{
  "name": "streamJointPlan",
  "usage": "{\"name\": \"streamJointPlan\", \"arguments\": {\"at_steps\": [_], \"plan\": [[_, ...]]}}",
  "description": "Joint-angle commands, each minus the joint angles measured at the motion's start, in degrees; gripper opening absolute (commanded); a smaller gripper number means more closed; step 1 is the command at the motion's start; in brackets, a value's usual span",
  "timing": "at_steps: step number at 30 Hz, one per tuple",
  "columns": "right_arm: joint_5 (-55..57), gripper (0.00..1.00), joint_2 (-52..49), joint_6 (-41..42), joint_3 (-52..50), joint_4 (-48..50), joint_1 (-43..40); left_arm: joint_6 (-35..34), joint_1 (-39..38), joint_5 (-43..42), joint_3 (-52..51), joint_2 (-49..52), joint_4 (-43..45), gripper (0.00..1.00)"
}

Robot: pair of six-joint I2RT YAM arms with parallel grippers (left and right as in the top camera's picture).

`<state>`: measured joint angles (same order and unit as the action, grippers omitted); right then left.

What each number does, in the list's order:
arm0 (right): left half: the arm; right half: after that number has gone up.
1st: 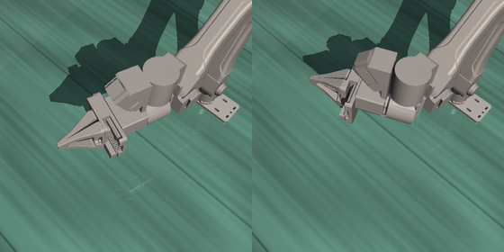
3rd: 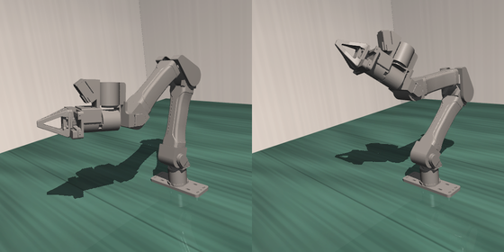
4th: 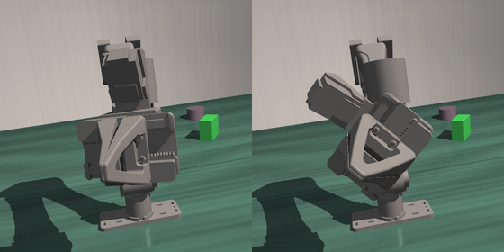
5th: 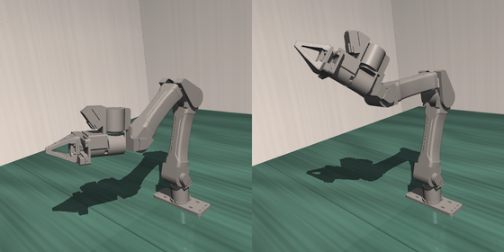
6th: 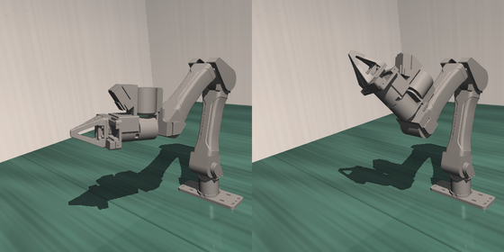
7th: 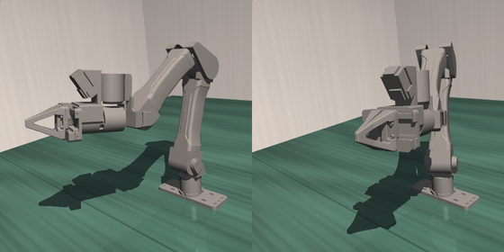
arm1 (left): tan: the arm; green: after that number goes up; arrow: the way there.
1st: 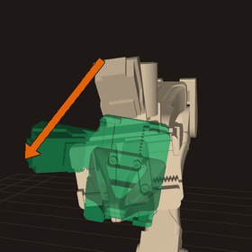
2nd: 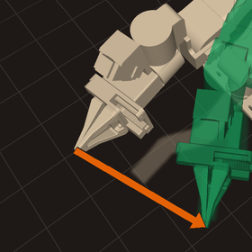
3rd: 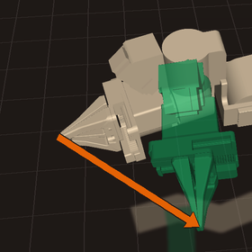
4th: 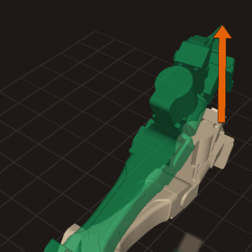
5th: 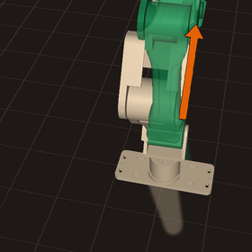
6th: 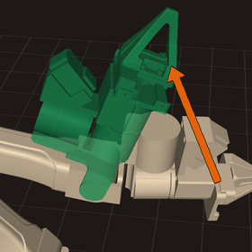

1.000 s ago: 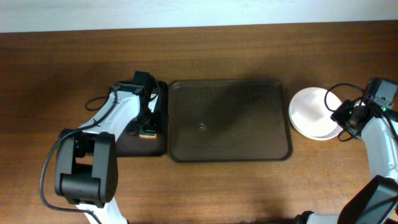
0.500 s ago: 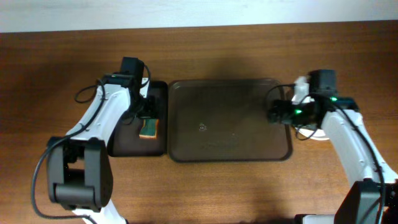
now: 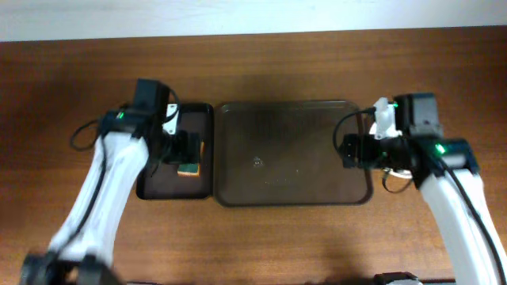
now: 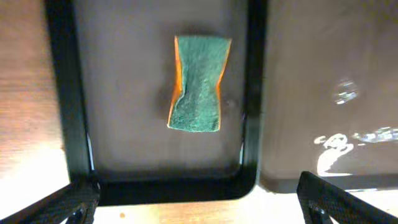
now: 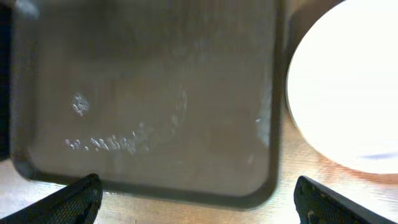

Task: Clean dirty plates on tray and stack at the side

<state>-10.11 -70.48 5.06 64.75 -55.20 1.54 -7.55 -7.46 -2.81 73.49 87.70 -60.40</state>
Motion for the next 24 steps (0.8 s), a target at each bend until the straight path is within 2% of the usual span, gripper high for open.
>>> {"name": "streamJointPlan", "arguments": {"at_steps": [1, 6, 12, 16, 24], "plan": [[1.79, 0.99, 9.57, -1.97, -3.56, 1.36, 0.37, -2.25, -0.02, -0.42, -7.37, -12.92, 4.17, 1.0], [1.99, 0.99, 24.57, -2.93, -9.27, 2.27, 0.33, -2.23, 0.02, -0.37, -17.75, -33.75, 11.17, 1.0], [1.97, 0.99, 31.65, -2.93, -9.97, 0.5, 0.33, -2.21, 0.02, 2.78, -20.44, -49.79, 11.8, 0.99], [1.97, 0.99, 30.99, -2.93, -9.97, 0.52, 0.33, -2.21, 0.02, 2.78, -20.44, -53.42, 11.72, 0.99], [1.97, 0.99, 28.68, -2.93, -9.97, 0.52, 0.33, -2.23, 0.02, 2.78, -20.44, -53.59, 11.72, 0.99]]}}
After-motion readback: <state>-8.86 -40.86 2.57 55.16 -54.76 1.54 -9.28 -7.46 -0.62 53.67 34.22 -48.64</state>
